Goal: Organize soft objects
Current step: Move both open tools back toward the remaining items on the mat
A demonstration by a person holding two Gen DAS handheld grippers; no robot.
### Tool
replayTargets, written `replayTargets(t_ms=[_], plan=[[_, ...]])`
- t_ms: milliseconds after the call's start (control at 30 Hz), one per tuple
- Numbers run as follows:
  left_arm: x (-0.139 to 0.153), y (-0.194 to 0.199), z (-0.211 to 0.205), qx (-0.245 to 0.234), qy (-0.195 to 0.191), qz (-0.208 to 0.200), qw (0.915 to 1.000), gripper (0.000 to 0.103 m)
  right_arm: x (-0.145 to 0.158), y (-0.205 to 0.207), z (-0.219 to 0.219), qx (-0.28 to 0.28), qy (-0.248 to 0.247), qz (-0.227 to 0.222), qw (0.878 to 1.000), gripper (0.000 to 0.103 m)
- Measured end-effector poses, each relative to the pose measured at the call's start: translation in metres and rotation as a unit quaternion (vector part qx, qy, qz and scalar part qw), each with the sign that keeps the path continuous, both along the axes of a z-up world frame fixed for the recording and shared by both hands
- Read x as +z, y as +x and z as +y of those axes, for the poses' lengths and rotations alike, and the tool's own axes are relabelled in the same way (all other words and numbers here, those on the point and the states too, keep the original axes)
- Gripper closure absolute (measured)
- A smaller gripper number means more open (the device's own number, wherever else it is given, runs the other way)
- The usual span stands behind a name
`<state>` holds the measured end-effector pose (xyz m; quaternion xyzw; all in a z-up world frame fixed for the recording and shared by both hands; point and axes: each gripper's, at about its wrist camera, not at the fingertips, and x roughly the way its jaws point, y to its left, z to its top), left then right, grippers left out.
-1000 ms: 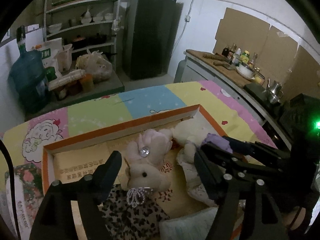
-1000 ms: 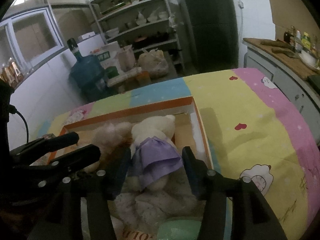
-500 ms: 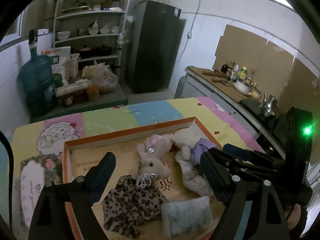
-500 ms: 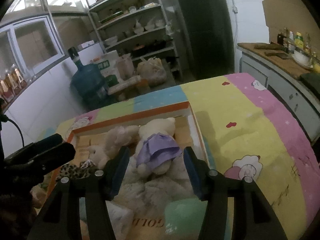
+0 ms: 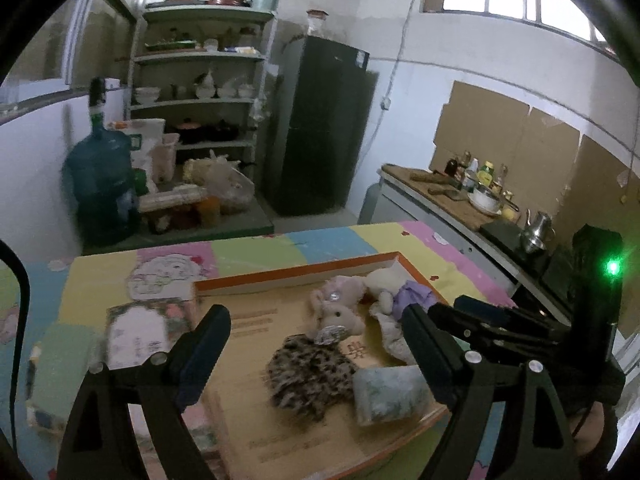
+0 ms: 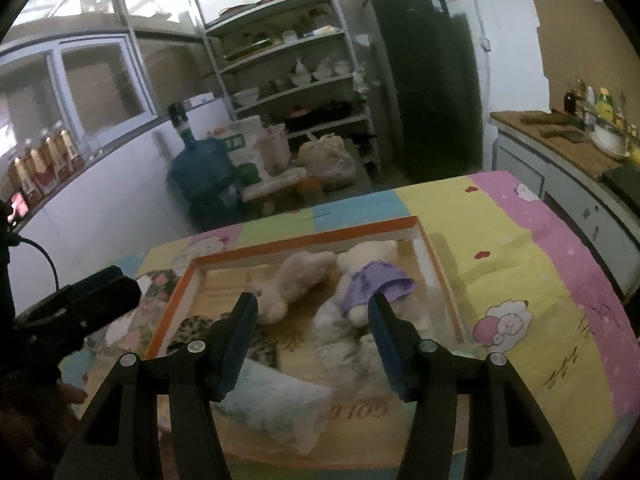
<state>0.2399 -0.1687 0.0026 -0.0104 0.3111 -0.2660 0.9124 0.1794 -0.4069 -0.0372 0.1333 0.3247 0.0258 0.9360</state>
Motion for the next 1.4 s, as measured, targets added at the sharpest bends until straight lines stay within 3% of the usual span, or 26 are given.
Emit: replayTargets(t_ms=[467, 667, 1033, 1400], plan=[[0.011, -0.037, 0.085, 0.061, -0.018, -0.023, 0.9977, 0.016, 0.010, -0.026, 0.069, 0.061, -0.020, -0.012, 0.998, 0.044], [0.006, -0.052, 0.116, 0.059, -0.030, -0.023, 0.9975, 0.016, 0.007, -0.035, 0.097, 0.082, -0.031, -0.012, 0.996, 0.044], [-0.009, -0.076, 0.157, 0.061, -0.041, -0.023, 0.9970, 0.016, -0.015, -0.060, 0.155, 0.136, -0.026, -0.010, 0.990, 0.044], [-0.013, -0.095, 0.192, 0.077, -0.042, -0.024, 0.9958, 0.016, -0.035, -0.074, 0.184, 0.145, -0.023, 0.013, 0.989, 0.044]])
